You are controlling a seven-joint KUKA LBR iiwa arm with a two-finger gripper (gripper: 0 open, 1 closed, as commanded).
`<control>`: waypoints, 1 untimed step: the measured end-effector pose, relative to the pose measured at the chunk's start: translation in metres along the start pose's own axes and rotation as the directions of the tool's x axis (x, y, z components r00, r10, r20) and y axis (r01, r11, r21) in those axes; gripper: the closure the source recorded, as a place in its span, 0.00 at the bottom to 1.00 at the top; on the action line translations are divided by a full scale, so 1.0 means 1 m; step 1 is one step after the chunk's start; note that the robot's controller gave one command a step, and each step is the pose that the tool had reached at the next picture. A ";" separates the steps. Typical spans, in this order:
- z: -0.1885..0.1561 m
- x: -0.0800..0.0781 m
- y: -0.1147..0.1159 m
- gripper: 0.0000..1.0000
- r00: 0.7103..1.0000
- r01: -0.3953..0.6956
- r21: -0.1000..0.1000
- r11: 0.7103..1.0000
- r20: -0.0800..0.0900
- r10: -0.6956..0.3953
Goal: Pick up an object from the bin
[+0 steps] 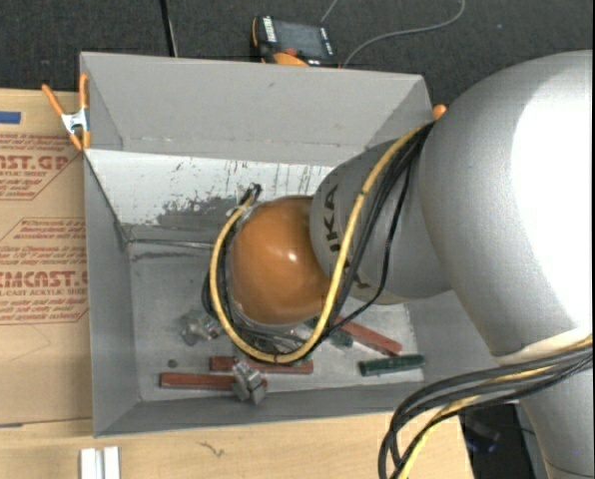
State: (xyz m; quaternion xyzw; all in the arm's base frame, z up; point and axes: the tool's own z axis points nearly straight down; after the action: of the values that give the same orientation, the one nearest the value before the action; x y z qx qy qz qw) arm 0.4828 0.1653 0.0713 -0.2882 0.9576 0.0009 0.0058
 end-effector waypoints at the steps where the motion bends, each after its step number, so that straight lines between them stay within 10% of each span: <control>1: 0.000 -0.004 0.005 0.00 0.988 -0.154 0.001 0.988 -0.001 0.154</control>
Offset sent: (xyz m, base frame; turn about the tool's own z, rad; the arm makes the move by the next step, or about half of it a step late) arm -0.0021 0.0067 -0.0013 0.1539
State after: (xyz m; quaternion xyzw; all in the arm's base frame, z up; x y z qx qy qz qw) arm 0.4836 0.1723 0.0713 -0.2133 0.9770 0.0006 0.0054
